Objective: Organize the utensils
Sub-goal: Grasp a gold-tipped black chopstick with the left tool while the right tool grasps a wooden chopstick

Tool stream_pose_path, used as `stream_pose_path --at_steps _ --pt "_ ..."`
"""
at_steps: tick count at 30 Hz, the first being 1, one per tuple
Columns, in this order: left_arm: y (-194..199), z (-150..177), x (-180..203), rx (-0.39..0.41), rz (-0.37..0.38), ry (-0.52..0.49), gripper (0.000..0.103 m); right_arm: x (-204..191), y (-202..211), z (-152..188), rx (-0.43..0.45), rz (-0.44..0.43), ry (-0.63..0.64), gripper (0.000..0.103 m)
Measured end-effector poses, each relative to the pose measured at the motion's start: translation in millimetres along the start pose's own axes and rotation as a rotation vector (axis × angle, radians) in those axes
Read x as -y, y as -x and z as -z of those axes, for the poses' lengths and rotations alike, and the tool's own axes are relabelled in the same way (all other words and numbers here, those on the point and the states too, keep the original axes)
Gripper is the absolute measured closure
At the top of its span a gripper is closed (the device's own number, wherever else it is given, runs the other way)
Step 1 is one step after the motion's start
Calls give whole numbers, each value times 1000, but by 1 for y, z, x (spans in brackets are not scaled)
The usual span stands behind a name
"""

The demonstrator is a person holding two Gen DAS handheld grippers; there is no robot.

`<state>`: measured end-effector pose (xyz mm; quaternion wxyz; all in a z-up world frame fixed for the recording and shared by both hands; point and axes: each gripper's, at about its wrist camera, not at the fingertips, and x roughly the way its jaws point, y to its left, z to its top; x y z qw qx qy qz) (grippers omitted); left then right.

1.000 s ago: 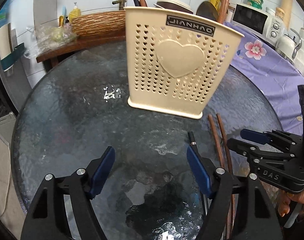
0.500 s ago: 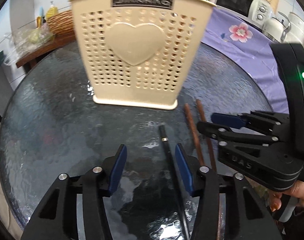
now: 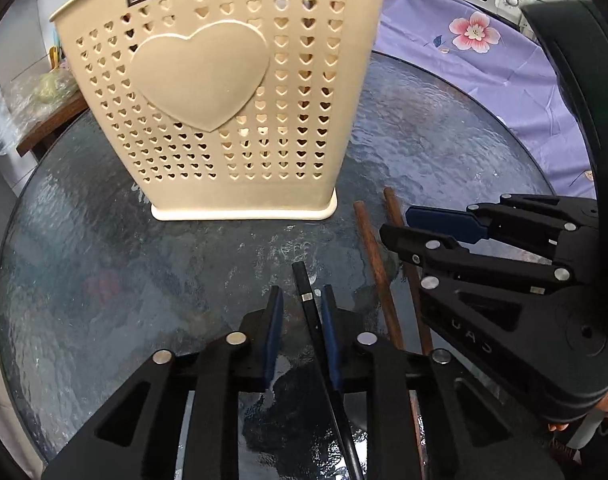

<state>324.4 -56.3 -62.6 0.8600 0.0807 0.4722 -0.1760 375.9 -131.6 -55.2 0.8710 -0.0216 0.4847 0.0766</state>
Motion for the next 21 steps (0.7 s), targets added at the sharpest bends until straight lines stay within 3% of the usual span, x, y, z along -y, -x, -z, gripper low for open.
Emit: stream_pose_path --at_steps 5,21 --pt "-3 -1 13 10 -23 -31 93 -2 -4 -3 12 5 -10 88" --pt "-3 -2 1 8 11 2 95 13 -9 -8 14 -58 -64 94"
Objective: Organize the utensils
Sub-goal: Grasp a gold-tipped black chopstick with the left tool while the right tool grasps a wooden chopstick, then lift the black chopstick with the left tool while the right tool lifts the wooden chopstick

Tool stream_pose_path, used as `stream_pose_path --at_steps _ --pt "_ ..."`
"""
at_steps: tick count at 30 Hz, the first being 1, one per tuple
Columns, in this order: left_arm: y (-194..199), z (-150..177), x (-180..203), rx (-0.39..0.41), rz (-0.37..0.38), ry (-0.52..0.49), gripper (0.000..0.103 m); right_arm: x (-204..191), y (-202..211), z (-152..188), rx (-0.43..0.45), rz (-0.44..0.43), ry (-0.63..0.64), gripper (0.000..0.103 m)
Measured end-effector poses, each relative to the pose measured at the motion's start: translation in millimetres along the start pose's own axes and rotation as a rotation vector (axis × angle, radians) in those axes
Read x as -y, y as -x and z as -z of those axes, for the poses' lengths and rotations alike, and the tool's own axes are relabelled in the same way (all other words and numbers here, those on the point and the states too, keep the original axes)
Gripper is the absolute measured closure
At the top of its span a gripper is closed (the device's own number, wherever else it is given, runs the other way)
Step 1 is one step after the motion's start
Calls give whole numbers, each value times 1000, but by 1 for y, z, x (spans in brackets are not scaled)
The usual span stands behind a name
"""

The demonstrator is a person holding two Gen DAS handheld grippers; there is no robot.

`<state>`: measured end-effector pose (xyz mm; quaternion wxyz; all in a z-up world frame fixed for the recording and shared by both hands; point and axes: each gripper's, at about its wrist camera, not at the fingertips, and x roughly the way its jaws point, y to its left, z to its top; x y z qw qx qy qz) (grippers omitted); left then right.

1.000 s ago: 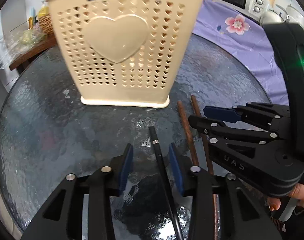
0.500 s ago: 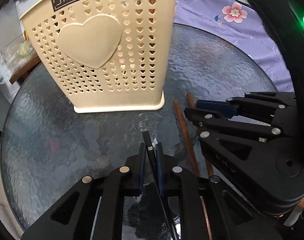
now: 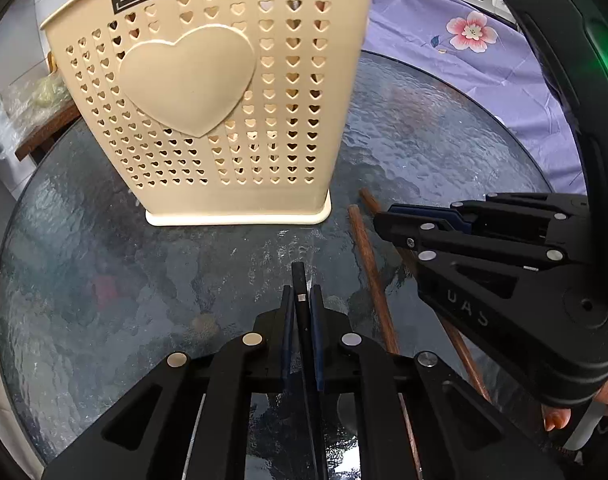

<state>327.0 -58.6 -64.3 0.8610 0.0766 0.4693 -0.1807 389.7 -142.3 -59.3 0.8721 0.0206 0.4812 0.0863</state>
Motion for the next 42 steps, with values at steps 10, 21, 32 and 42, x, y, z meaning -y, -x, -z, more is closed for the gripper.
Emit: stream_pose_path --at_steps 10,21,32,42 --pt "4 -1 -13 3 36 44 96 19 -2 -2 1 -59 -60 94" --pt "25 0 -23 45 52 69 96 31 11 0 41 -122 -95 95" --pt "75 2 -45 140 98 128 96 47 55 4 164 -222 -126 95" --pt "106 5 -49 206 105 136 96 45 94 12 248 -298 -122 95"
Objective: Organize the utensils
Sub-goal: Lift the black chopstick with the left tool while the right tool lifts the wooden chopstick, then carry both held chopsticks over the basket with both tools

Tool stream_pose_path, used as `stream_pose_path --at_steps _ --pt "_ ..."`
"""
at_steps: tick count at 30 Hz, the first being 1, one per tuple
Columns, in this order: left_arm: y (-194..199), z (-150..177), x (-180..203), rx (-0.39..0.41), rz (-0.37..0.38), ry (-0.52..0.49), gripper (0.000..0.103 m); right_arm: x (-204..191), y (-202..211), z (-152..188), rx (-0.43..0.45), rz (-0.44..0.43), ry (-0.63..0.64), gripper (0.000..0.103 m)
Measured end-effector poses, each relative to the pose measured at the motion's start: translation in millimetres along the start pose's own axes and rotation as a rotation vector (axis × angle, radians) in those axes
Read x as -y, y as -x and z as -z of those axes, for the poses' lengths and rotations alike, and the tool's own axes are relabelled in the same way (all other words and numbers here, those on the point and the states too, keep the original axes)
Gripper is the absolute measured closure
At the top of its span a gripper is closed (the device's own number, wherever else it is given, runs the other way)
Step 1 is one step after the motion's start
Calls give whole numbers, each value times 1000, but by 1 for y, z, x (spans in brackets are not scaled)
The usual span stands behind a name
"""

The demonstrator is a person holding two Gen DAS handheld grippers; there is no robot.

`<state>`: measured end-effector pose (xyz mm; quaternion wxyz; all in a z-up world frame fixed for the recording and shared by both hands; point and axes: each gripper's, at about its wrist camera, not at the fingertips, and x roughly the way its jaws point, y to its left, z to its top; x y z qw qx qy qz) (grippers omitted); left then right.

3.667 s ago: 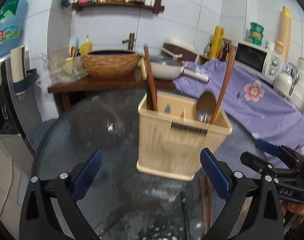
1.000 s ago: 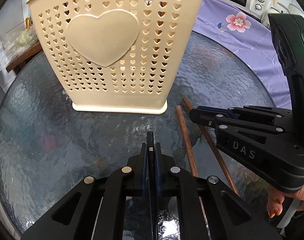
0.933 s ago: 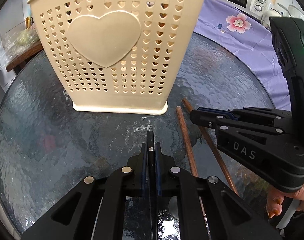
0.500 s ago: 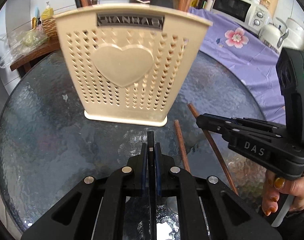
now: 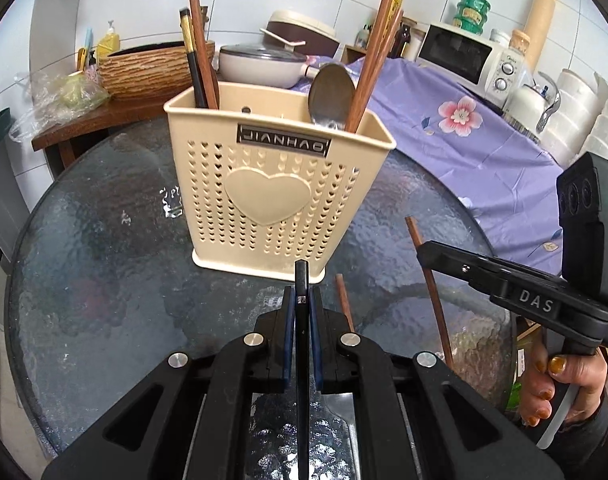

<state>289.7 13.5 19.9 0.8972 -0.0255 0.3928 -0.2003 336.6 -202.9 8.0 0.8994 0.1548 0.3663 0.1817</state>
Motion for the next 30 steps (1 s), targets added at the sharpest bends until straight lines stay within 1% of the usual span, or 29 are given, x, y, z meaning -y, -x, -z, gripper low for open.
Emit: stream_pose_path --at_steps 3,10,15,20,24,30 --pt "1 -3 6 15 1 -1 96 -5 11 0 20 -16 18 95" --pt "20 -3 3 53 9 7 96 -17 45 -3 93 -38 51 95" --pt "36 -5 3 93 7 9 96 -23 68 -4 134 -41 77 95" --pt "55 -7 5 140 12 4 96 -31 94 -7 196 -50 106 95" --pt "70 -7 9 175 21 -7 96 -40 109 -10 234 -48 137 95" --pt "85 -10 11 207 32 -22 96 -51 118 -14 252 -57 163 95"
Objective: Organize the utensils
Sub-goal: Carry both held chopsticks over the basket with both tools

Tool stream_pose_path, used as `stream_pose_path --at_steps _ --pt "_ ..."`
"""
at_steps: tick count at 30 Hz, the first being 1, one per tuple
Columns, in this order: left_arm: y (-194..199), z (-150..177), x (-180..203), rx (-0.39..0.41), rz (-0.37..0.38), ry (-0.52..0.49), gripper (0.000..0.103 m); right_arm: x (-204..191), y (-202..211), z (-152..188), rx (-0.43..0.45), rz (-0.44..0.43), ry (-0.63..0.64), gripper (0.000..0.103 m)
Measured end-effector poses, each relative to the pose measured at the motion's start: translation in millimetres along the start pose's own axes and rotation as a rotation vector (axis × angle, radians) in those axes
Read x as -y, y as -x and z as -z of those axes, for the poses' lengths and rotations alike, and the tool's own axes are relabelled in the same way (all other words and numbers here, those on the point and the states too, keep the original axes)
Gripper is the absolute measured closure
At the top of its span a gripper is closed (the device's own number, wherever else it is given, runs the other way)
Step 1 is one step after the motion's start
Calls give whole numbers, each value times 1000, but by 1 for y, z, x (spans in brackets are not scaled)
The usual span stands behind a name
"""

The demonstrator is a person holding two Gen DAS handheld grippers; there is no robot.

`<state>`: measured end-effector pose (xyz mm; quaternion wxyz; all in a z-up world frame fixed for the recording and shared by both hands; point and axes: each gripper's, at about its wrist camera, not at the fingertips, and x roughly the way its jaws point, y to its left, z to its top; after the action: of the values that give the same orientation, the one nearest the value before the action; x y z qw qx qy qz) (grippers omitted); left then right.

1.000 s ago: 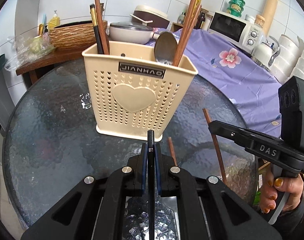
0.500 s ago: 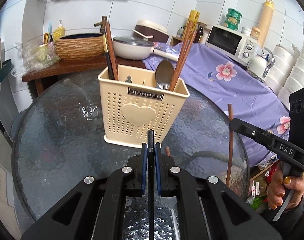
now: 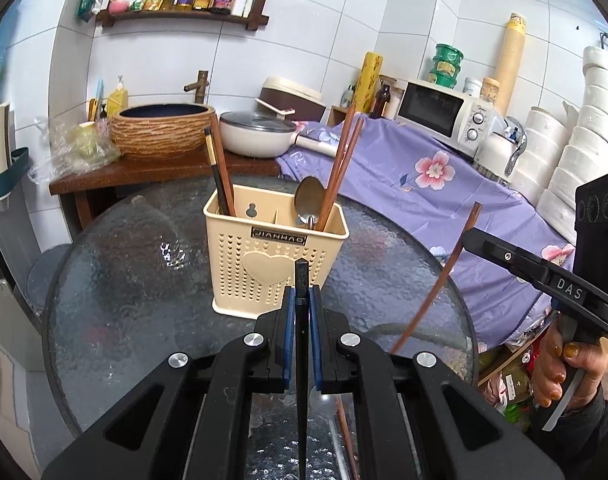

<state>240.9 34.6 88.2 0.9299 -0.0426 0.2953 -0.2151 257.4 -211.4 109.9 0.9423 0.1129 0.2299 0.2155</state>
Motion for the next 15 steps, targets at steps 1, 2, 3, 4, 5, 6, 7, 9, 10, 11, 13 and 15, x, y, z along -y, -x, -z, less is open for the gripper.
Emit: stream_pose_path --at_steps 1,2,3,4,5,6,7,9,10,11,13,15 --pt "2 -1 0 4 3 1 96 -1 1 -1 4 0 4 95" --pt "3 -2 -1 7 6 1 96 -3 3 -4 10 0 8 95" --pt "5 -3 -1 11 9 2 96 -3 4 -6 15 0 10 95" --pt "6 -3 -2 14 10 2 96 -3 5 -8 19 0 13 95" --pt "7 -5 -3 19 8 1 96 -4 5 -11 22 2 17 95" --pt "8 -6 -4 22 8 1 96 -5 5 -13 25 4 21 95" --pt "10 -8 -4 28 7 0 96 -6 5 -16 27 6 26 95" --pt "12 -11 -4 36 7 -3 96 -8 6 -21 38 10 33 96" --pt "14 -13 -5 42 5 -5 96 -8 7 -24 41 10 35 96" --pt "16 -15 -5 50 3 -7 96 -9 7 -28 43 8 39 95" --pt "20 -21 -5 64 -1 -11 96 -9 7 -34 48 7 42 96" --pt "23 -29 -5 81 -5 -10 96 -12 6 -41 45 1 53 95"
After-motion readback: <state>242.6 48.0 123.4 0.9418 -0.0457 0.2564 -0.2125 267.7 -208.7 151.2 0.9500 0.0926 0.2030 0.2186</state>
